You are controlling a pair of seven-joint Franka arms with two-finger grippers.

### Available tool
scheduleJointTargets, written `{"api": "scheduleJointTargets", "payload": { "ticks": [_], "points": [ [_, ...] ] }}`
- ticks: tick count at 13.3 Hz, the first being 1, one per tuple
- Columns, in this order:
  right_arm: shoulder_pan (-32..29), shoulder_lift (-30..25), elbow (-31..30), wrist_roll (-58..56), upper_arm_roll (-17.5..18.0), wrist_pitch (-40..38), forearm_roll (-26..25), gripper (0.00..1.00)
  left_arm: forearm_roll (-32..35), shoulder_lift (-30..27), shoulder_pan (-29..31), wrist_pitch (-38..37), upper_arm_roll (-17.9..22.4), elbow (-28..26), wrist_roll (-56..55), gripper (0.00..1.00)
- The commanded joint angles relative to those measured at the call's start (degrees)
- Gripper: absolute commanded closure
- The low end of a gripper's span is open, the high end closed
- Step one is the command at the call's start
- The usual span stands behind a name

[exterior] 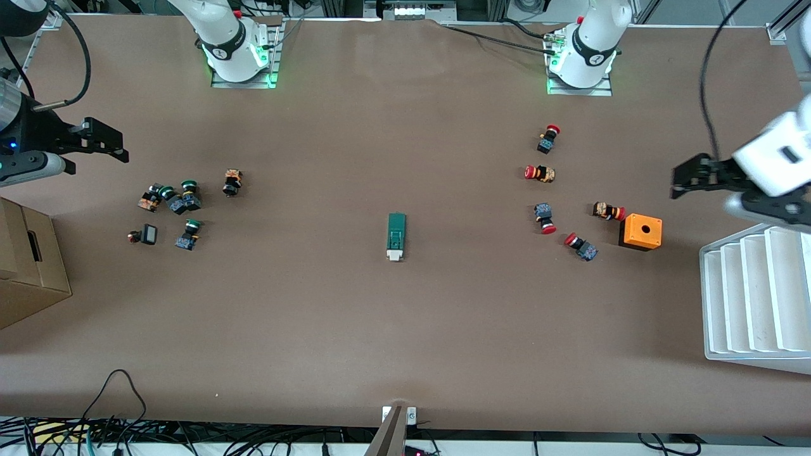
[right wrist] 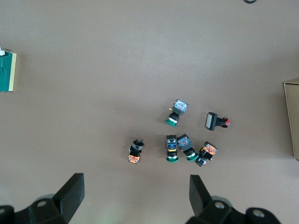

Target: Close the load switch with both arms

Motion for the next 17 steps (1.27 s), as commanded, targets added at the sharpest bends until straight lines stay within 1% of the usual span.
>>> {"api": "scheduleJointTargets", "payload": {
  "ticks": [1,3,4,5,6,9,11,17],
  "points": [
    [0.09,0.35,1.22,-0.12,0.07,-1.28,-0.74,0.01,-2.75,-2.63,-0.09,-1.78,4.46,-1.95,1.3,0.0],
    [0.09,0.35,1.31,-0.2,-0.01,-1.2,-0.74,0.01,-3.19,-3.33,-0.09,-3.02,5.09,-1.95,-1.32,0.0],
    [0.09,0.35,1.31,-0.2,0.07,-1.2,-0.74,0.01,-4.94,-3.68,-0.17,-4.93,5.09,-1.68,-5.43,0.0],
    [0.09,0.35,1.31,-0.2,0.07,-1.11,-0.74,0.01,-5.48,-3.95,-0.52,-6.6,5.18,-1.33,-9.73,0.0],
    [0.09,0.35,1.31,-0.2,0.07,-1.11,-0.74,0.01,-4.87,-4.47,-0.61,-6.88,5.09,-1.33,-11.77,0.0],
    [0.09,0.35,1.31,-0.29,-0.01,-1.02,-0.82,0.01,-4.34,-4.83,-0.7,-6.62,5.26,-1.24,-11.18,0.0],
    [0.09,0.35,1.31,-0.12,0.07,-1.02,-1.17,0.01,-1.02,-4.83,-0.79,-6.27,5.09,-1.16,-8.9,0.0],
    [0.09,0.35,1.39,-0.73,-0.01,-1.02,-1.53,0.01,-0.56,-4.74,-0.53,-6.18,4.65,-0.72,-8.37,0.0]
  ]
}}
